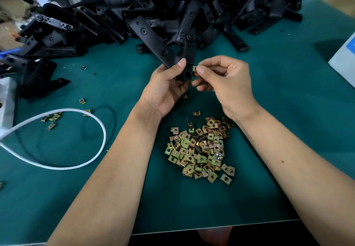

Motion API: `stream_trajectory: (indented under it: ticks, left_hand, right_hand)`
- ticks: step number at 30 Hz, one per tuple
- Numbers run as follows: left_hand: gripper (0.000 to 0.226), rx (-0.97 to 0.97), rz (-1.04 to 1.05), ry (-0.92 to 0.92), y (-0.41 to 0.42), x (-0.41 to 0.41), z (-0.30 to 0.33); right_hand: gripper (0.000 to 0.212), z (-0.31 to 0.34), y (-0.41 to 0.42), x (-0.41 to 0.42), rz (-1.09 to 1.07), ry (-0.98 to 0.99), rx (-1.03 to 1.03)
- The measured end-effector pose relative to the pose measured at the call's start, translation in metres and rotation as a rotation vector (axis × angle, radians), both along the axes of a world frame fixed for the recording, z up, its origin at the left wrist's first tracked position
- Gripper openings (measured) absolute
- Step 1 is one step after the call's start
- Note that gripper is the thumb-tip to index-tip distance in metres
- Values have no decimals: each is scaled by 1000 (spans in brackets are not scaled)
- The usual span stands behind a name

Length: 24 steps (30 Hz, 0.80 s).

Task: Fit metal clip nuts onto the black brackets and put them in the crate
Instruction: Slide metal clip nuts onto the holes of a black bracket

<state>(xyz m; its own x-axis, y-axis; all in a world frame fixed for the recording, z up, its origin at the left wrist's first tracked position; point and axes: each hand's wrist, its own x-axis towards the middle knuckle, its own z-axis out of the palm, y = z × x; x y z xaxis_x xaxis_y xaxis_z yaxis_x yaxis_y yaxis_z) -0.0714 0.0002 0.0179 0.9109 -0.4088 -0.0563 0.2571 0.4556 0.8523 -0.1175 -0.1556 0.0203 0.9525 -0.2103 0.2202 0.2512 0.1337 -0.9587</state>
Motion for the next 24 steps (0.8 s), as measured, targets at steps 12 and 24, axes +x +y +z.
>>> stream_trajectory:
  ticks: [12, 24]
  left_hand:
    - [13, 32, -18, 16, -2, -5, 3]
    - [39, 163, -24, -54, -9, -12, 10]
  right_hand:
    - [11, 3, -1, -3, 54, 61, 83]
    - [31, 0, -10, 1, 89, 56, 23]
